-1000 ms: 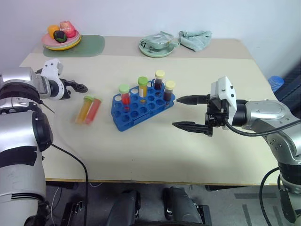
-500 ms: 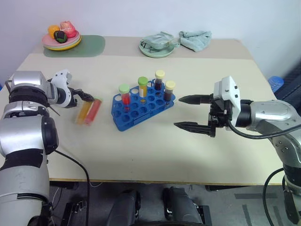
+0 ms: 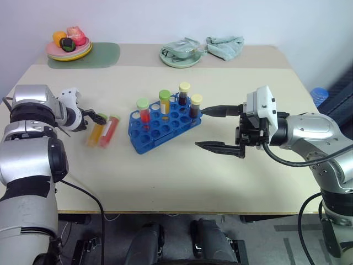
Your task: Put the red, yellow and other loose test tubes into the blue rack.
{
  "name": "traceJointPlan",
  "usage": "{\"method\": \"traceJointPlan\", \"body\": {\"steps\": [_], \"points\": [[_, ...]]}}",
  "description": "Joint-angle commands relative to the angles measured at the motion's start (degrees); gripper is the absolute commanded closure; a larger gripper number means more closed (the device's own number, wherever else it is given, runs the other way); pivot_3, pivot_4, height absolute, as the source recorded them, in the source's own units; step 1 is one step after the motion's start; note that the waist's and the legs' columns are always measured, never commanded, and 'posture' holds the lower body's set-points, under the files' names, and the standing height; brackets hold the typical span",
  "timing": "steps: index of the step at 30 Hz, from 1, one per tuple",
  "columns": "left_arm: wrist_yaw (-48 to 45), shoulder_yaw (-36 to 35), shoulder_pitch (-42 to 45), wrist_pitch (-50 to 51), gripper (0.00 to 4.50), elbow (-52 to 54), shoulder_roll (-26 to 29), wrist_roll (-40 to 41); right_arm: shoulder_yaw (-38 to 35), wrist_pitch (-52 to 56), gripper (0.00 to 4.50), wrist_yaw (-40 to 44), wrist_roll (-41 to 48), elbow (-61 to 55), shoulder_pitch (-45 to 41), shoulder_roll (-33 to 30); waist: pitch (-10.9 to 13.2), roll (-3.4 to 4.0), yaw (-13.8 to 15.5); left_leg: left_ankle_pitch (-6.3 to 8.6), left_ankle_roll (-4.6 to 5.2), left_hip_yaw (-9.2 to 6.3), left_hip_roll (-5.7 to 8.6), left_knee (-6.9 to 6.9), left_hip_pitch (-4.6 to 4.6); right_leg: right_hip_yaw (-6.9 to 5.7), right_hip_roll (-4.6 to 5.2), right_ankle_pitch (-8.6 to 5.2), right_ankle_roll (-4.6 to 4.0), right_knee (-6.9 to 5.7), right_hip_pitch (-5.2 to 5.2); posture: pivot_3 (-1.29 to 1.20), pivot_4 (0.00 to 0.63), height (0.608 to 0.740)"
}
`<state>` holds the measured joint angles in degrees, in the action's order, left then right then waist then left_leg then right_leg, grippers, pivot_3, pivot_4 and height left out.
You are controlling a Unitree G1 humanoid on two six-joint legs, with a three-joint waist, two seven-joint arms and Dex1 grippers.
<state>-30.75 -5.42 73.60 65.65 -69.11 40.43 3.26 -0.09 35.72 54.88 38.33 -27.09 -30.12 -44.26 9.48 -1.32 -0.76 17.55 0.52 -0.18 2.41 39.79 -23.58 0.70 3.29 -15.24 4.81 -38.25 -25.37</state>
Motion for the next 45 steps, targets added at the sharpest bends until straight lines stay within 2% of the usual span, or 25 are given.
{"method": "traceJointPlan", "body": {"steps": [1, 11, 21, 24, 28, 32, 35, 36, 40, 43, 45], "points": [[1.57, -1.12, -0.17, -0.17, 0.00, 1.65, 0.40, 0.45, 0.24, -1.74, 0.42, -0.56, -0.53, -0.07, -2.07, 1.89, 0.00, 0.00, -0.02, 0.00, 0.00, 0.00, 0.00, 0.01, 0.00, 0.00, 0.00, 0.00, 0.00, 0.00, 0.00, 0.00, 0.150, 0.740], [2.80, -1.30, -0.15, 0.70, 0.00, 1.69, 0.08, 0.87, 0.19, -2.56, 0.42, -1.74, -0.95, 1.89, -4.15, 5.54, 0.00, 0.00, 0.04, 0.00, 0.00, 0.00, 0.00, 0.07, 0.00, 0.00, 0.00, 0.00, 0.00, -0.05, 0.00, 0.00, 0.150, 0.740], [6.44, -2.02, 0.79, -0.13, 0.00, 0.77, 0.74, 0.77, 0.31, -3.61, 0.42, -2.44, -2.16, 1.96, -3.79, 6.51, 0.00, 0.00, -0.03, 0.00, 0.00, 0.00, 0.00, 0.09, 0.00, 0.00, 0.00, 0.00, 0.00, -0.08, -0.01, 0.00, 0.150, 0.740], [7.47, -2.03, 1.03, -0.76, 0.84, 0.12, 0.54, 0.42, 0.37, -3.69, 0.38, -2.57, -2.26, 1.98, -3.73, 6.65, 0.00, 0.00, -0.04, 0.00, 0.00, 0.00, 0.00, 0.09, 0.00, 0.00, 0.00, 0.00, 0.00, -0.08, -0.01, 0.00, 0.150, 0.740], [8.84, -2.16, 1.19, -2.37, 2.75, -0.95, -0.04, 0.06, 0.40, -3.78, 0.38, -2.47, -2.48, 2.07, -3.63, 6.81, 0.00, 0.00, 0.00, 0.00, 0.00, 0.00, 0.00, 0.09, 0.00, 0.00, 0.00, 0.00, 0.00, -0.08, -0.01, 0.00, 0.150, 0.740], [9.07, -1.58, 1.82, -3.51, 2.75, -1.69, 0.00, -0.55, 0.27, -3.44, 0.38, -2.68, -2.41, 1.56, -3.35, 6.85, 0.00, 0.00, 0.04, 0.00, 0.00, 0.00, 0.00, 0.10, 0.00, 0.00, 0.00, 0.00, 0.00, -0.09, -0.01, 0.00, 0.150, 0.740], [8.71, -1.42, 2.06, -4.07, 3.55, -1.74, 0.40, -0.99, -0.04, -2.73, 0.38, -3.17, -1.96, 0.78, -3.11, 6.64, 0.00, 0.00, 0.04, 0.00, 0.00, 0.00, 0.00, 0.09, 0.00, 0.00, 0.00, 0.00, 0.00, -0.09, -0.01, 0.00, 0.150, 0.740], [8.93, -1.68, 2.12, -3.99, 3.69, -1.79, 0.54, -0.93, -0.10, -2.57, 0.38, -3.31, -1.86, 0.61, -3.05, 6.58, 0.00, 0.00, 0.04, 0.00, 0.00, 0.00, 0.00, 0.09, 0.00, 0.00, 0.00, 0.00, 0.00, -0.09, -0.01, 0.00, 0.150, 0.740], [6.98, -2.72, 2.29, -2.40, 3.70, -0.49, 1.90, 0.34, -0.25, -1.78, 0.38, -3.96, -1.52, 0.51, -3.60, 6.46, 0.00, 0.00, -0.01, 0.00, 0.00, 0.00, 0.00, 0.09, 0.00, 0.00, 0.00, 0.00, 0.00, -0.09, -0.01, 0.00, 0.150, 0.740], [-0.16, -5.04, 2.04, -2.10, 3.70, 6.60, 3.76, 4.55, -0.34, -1.61, 0.38, -4.21, -1.54, 1.01, -4.02, 6.38, 0.01, -0.01, -0.03, 0.00, 0.00, 0.00, 0.00, 0.10, 0.00, 0.00, 0.00, 0.00, 0.00, -0.09, -0.02, 0.00, 0.150, 0.740], [-4.86, -7.11, -0.39, -0.69, 3.70, 16.60, 4.98, 8.71, -0.67, -1.58, 0.38, -4.35, -1.53, 1.22, -3.86, 6.23, 0.01, -0.01, 0.01, 0.00, -0.01, -0.02, 0.00, 0.11, -0.09, -0.01, 0.00, 0.00, 0.00, -0.08, -0.06, 0.00, 0.150, 0.740]]}}
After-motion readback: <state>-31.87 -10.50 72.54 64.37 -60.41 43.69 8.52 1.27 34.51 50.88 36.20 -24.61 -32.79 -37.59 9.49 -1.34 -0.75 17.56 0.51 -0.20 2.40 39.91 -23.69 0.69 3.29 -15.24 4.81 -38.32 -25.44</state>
